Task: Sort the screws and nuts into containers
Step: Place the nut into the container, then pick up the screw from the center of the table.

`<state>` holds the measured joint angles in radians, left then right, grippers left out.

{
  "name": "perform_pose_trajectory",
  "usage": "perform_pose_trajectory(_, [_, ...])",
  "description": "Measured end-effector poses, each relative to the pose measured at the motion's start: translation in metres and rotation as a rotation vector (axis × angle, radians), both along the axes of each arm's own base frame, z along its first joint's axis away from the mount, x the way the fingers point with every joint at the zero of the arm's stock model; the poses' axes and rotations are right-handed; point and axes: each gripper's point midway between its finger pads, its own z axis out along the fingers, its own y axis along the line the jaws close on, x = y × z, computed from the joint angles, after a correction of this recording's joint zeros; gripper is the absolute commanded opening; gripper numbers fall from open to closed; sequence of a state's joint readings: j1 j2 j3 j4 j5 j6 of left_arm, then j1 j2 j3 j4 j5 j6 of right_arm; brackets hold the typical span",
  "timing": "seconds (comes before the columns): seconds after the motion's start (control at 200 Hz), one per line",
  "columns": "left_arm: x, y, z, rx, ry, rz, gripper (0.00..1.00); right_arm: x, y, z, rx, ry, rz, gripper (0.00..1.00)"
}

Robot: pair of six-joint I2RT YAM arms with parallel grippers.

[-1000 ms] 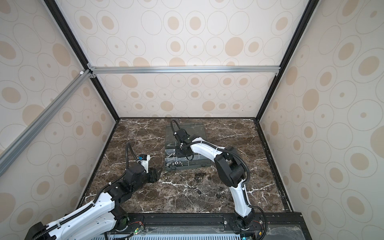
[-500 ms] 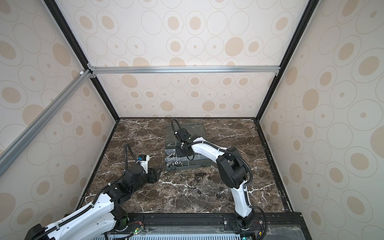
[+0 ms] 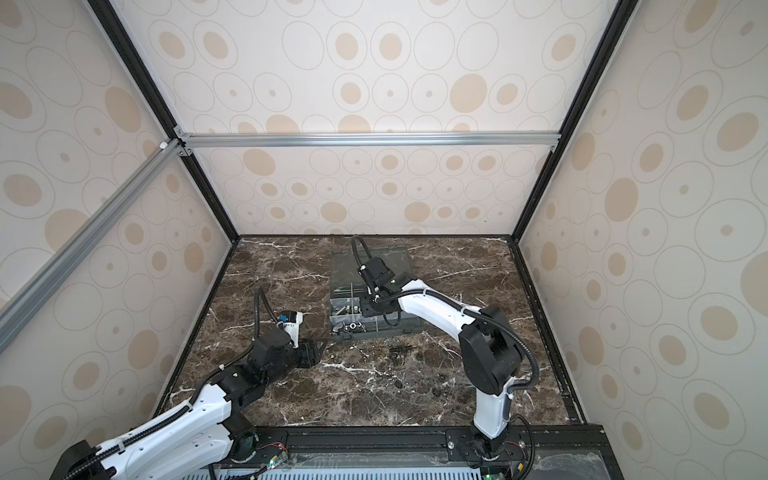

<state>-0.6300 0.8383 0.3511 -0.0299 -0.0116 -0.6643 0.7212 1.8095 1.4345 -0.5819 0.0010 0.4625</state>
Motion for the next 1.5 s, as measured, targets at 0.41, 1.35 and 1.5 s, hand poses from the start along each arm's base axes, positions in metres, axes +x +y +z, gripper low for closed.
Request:
perform_pose_trajectory(0.41, [0.002, -0.013, -0.004, -0.026, 0.014, -0.046, 0.64, -0.029, -0.049, 0.002, -0.070, -0.034, -0.076, 0.42])
perform_pose_trajectory(1.35, [-0.006, -0.017, -0.011, -0.009, 0.063, -0.089, 0.63, -0.110, -0.088, -0.052, -0.169, 0.089, -0.078, 0.38])
perform_pose_trajectory(1.5, [-0.006, -0.017, -0.010, -0.018, 0.061, -0.083, 0.63, -0.118, -0.085, -0.059, -0.166, 0.100, -0.077, 0.36])
